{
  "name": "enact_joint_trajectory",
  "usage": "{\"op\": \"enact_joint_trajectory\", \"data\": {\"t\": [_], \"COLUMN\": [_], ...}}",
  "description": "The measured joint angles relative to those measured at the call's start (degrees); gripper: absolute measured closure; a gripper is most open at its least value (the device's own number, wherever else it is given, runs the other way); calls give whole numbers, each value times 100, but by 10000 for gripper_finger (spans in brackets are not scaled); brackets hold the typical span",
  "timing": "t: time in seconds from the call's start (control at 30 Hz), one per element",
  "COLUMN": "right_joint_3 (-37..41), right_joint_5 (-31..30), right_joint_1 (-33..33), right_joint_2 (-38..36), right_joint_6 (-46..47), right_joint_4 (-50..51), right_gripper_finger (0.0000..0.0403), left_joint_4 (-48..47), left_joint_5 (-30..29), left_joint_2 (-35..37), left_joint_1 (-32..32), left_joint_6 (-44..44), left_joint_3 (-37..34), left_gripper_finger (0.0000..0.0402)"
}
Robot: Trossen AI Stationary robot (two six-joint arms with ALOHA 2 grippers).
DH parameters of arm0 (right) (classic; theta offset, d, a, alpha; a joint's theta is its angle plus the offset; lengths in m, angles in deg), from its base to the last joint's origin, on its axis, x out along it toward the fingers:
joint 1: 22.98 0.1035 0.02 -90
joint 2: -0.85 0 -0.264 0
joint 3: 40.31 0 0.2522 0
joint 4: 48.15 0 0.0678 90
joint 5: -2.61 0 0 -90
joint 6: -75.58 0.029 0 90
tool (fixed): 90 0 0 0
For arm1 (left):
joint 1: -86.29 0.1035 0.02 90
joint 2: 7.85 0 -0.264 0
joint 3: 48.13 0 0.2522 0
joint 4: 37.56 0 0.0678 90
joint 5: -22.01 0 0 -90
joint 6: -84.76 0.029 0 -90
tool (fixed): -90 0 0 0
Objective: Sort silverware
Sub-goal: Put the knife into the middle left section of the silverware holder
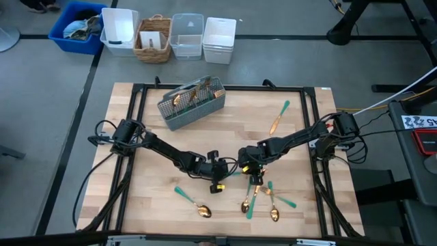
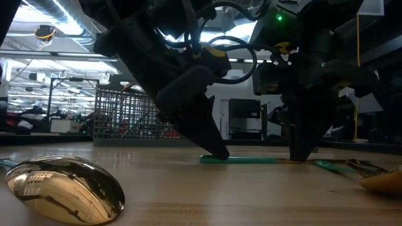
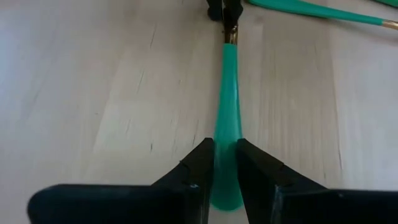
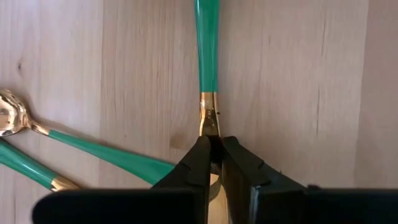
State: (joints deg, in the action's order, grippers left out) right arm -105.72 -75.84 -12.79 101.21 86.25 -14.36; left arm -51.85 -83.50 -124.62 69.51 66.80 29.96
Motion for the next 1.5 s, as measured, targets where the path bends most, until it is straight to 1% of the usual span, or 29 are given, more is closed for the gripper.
{"op": "enact_joint_trajectory", "data": {"t": [0.1,0.17,0.4,0.5,0.6,0.83,0.93,1.1,1.33,1.4,1.5], "right_joint_3": [1,-1,-3,-5,-3,-5,-5,0,1,1,1], "right_joint_5": [-2,-4,-11,-15,-25,-39,-47,-64,-21,51,105], "right_joint_1": [0,0,0,0,0,-2,-2,-4,-8,-11,-11], "right_joint_2": [0,0,0,0,0,2,2,3,6,9,15], "right_joint_6": [-2,-2,0,0,0,-2,-1,0,0,0,0], "right_joint_4": [-5,-9,-37,-37,-40,-55,-76,-205,-303,-315,-346], "right_gripper_finger": [368,368,368,368,368,368,368,368,366,356,327], "left_joint_4": [-5,-4,9,8,-10,-75,-130,-207,-283,-280,-280], "left_joint_5": [72,98,148,142,136,89,-49,-437,-683,-709,-796], "left_joint_2": [0,0,-11,-11,-11,-92,-87,-87,-87,-87,-87], "left_joint_1": [0,0,4,4,2,-13,-46,-107,-165,-170,-173], "left_joint_6": [30,20,-14,-120,-22,394,415,595,645,649,646], "left_joint_3": [1,3,4,7,7,13,17,13,11,11,9], "left_gripper_finger": [342,335,265,253,262,320,336,335,335,335,333]}}
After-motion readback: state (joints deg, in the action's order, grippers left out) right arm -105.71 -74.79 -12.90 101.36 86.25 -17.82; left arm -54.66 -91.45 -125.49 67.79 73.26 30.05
